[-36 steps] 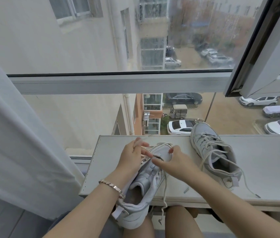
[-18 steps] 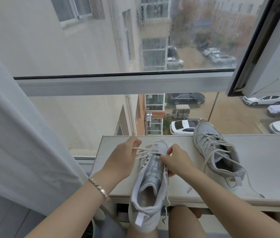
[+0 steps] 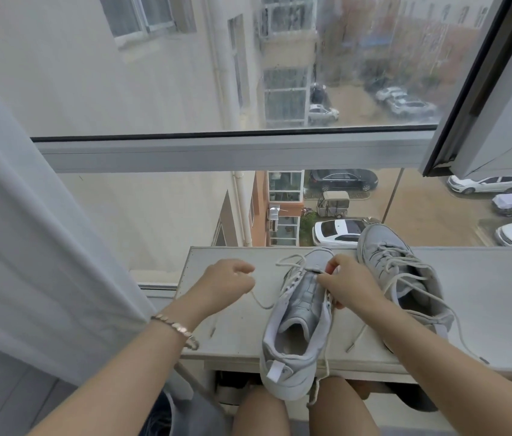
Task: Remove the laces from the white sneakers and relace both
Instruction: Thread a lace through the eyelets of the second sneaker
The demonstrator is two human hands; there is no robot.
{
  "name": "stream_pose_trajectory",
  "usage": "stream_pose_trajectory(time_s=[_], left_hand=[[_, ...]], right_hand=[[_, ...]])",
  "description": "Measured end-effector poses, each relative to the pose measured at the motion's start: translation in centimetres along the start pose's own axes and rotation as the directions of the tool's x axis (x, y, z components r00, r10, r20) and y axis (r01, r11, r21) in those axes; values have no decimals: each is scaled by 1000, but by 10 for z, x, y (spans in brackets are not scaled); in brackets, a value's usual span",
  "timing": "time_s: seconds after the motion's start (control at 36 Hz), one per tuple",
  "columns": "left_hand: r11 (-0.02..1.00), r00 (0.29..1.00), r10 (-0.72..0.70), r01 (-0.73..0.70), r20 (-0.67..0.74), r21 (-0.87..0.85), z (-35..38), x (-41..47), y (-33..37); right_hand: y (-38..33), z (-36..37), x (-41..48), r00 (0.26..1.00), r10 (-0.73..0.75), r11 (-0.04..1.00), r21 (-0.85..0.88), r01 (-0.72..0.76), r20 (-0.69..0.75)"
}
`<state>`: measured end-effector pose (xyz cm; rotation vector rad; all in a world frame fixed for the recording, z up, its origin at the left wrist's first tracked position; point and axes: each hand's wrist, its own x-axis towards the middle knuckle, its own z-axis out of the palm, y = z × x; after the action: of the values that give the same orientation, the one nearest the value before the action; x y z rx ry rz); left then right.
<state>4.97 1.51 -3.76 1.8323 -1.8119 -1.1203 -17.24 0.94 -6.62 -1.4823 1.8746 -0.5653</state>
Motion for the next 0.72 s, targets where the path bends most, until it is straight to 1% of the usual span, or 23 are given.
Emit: stream_pose_trajectory(time_s=[0.06,0.08,0.14,0.22,0.31,0.42,0.53,0.58,0.64,0.72], left_hand=[[992,999,47,-50,-27,-113,10,5,21],[990,997,60,-65,-45,-124,15,9,28],[997,997,68,-69,-38,-39,26,14,39],[995,1000,-2,1,14,99,40,19,47],[986,999,-51,49,8,161,44,23,50],[974,998,-56,45,43,222,39,26,53],[985,987,-124,110,98,136,39,26,53],[986,984,-140,128,113,103,44,25,51],[990,988,-119,111,100,84,48,23,47],[999,997,-36,33,73,38,50,18,36]], right_hand=[[0,0,0,1000,-14,1000,-11,14,6],[-1,1,-1,1000,-21,1000,-16,21,11],[-2,3,-1,999,-30,999,-16,31,23],[-4,7,-2,998,-44,998,-32,45,36],[-4,9,-2,998,-48,996,-72,51,34],[-4,9,-1,997,-64,990,-120,69,51],[-8,12,-2,986,-165,945,-284,164,18],[-11,14,-2,975,-221,919,-329,216,24],[-14,14,0,967,-252,913,-321,253,45],[-13,12,2,953,-295,892,-337,301,70]])
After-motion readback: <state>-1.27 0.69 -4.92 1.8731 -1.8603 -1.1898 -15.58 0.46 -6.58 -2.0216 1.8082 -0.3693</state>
